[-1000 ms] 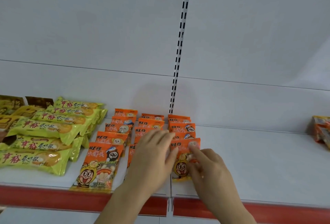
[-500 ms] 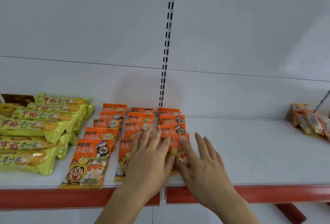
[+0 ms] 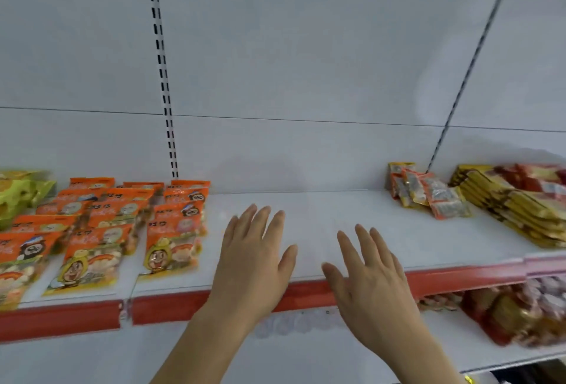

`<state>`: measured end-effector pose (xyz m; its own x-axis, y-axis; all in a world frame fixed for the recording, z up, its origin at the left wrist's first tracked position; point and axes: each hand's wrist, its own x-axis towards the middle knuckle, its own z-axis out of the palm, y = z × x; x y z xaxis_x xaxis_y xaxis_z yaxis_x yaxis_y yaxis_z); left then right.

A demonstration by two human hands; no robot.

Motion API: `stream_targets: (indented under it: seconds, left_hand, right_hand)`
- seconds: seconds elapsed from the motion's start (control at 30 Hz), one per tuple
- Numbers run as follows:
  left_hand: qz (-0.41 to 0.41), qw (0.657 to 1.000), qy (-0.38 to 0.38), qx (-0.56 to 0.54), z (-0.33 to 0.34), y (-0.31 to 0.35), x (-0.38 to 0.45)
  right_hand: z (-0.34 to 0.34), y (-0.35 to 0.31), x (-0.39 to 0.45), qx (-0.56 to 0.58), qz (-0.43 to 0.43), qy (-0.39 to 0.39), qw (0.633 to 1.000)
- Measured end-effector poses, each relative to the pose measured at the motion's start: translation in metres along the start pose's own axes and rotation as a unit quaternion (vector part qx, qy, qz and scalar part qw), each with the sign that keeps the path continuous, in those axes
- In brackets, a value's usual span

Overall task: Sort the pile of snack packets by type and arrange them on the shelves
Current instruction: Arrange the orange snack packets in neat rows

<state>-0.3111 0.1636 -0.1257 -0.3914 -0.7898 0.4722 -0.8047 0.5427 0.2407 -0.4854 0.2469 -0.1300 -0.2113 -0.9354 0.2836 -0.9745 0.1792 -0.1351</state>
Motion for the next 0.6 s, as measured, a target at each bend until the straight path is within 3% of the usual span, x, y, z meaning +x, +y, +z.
stream_targets:
  seconds: [0.3, 0.6]
  left_hand:
    - [0.053, 0.994, -0.088, -0.035, 0.058, 0.174, 0.037]
    - [0.101, 0.986, -0.114, -0.061, 0.13, 0.25, 0.122]
  right_hand:
    - [-0.047, 0.176, -0.022, -0.001, 0.095, -0.014, 0.995]
    - [-0.028, 0.283, 0.04, 0.011, 0.124, 0.003, 0.992]
